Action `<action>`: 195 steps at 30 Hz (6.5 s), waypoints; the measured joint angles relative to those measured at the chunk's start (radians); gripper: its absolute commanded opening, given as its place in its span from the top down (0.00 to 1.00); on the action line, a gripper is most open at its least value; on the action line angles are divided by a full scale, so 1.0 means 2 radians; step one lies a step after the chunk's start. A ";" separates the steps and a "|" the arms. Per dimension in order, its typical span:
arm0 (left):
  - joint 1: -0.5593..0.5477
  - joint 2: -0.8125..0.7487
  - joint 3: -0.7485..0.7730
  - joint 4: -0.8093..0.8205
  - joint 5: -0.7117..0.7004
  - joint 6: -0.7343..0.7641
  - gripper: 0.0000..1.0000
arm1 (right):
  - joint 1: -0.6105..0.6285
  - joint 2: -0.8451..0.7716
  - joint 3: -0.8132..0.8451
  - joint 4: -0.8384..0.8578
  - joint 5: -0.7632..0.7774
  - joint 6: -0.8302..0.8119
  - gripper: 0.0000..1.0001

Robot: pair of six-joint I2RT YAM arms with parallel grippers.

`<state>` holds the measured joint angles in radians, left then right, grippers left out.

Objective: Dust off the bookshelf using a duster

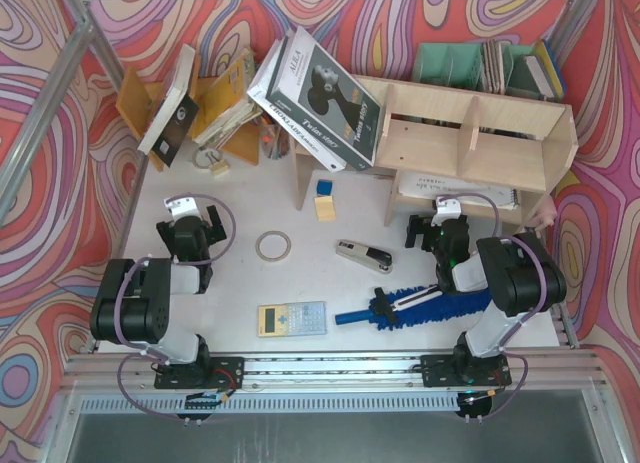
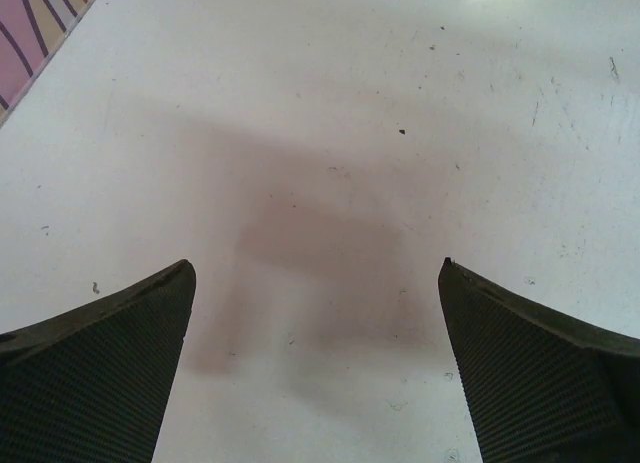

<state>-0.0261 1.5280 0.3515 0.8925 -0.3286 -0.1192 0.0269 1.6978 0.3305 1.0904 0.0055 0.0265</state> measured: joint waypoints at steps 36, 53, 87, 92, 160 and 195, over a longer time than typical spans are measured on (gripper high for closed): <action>-0.066 -0.100 -0.032 0.011 -0.012 0.055 0.02 | 0.022 -0.094 -0.051 0.034 -0.028 -0.039 0.01; -0.115 -0.249 -0.034 -0.068 -0.061 0.058 0.02 | 0.023 -0.188 -0.063 -0.023 -0.033 -0.041 0.01; -0.121 -0.431 0.027 -0.394 -0.059 -0.204 0.02 | 0.026 -0.588 -0.029 -0.436 -0.133 0.226 0.01; -0.121 -0.443 0.042 -0.430 -0.063 -0.234 0.02 | 0.026 -0.583 -0.018 -0.488 -0.134 0.232 0.01; -0.121 -0.428 0.017 -0.512 0.018 -0.207 0.01 | 0.438 -0.254 0.189 -0.828 0.101 0.287 0.36; -0.121 -0.405 0.017 -0.508 0.016 -0.207 0.02 | 0.438 -0.212 0.212 -0.822 0.098 0.269 0.51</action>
<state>-0.2687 0.7185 0.3862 -0.1230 -0.2966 -0.5335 0.9031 1.2732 0.7555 -0.5541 0.2024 0.5640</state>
